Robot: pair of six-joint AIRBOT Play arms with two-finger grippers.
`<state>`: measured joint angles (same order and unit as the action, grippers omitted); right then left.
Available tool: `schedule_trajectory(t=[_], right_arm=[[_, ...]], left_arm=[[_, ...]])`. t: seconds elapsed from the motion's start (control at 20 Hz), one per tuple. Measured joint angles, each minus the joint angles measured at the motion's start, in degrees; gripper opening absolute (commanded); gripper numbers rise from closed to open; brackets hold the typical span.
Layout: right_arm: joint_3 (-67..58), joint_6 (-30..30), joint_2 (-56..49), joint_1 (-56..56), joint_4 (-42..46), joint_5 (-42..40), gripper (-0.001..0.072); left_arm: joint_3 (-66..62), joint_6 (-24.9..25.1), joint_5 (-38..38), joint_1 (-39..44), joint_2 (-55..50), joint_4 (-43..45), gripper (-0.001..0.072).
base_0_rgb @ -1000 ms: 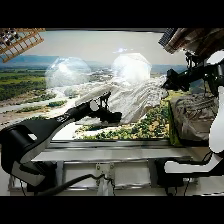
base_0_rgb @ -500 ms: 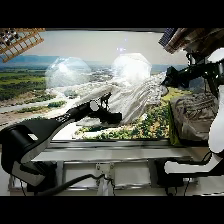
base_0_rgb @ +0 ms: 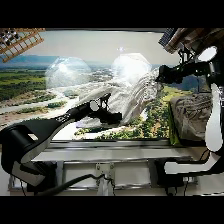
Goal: Fold the clothes and pants, and hang the long-sleeved shirts on hangers.
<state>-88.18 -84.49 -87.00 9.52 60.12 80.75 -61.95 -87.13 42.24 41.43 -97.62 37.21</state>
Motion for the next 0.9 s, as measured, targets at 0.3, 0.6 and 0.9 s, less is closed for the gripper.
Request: schedule_trajectory(t=[0.3, 0.6, 0.9], right_arm=[[-0.63, 0.15, -0.11, -0.22, 0.33, 1.49, 0.0035], [-6.95, -0.72, -0.11, -0.26, 1.05, 6.01, 0.0034], [-10.03, -3.63, -0.11, -1.77, 2.1, 9.79, 0.0034]], left_arm=[[0.0, -0.42, 0.76, -0.59, 0.59, 0.15, 0.0008], [-0.02, 5.55, 4.87, -8.37, 8.5, 0.79, 0.0008], [2.51, 8.11, 10.75, -24.17, 21.09, 9.62, 0.0008]])
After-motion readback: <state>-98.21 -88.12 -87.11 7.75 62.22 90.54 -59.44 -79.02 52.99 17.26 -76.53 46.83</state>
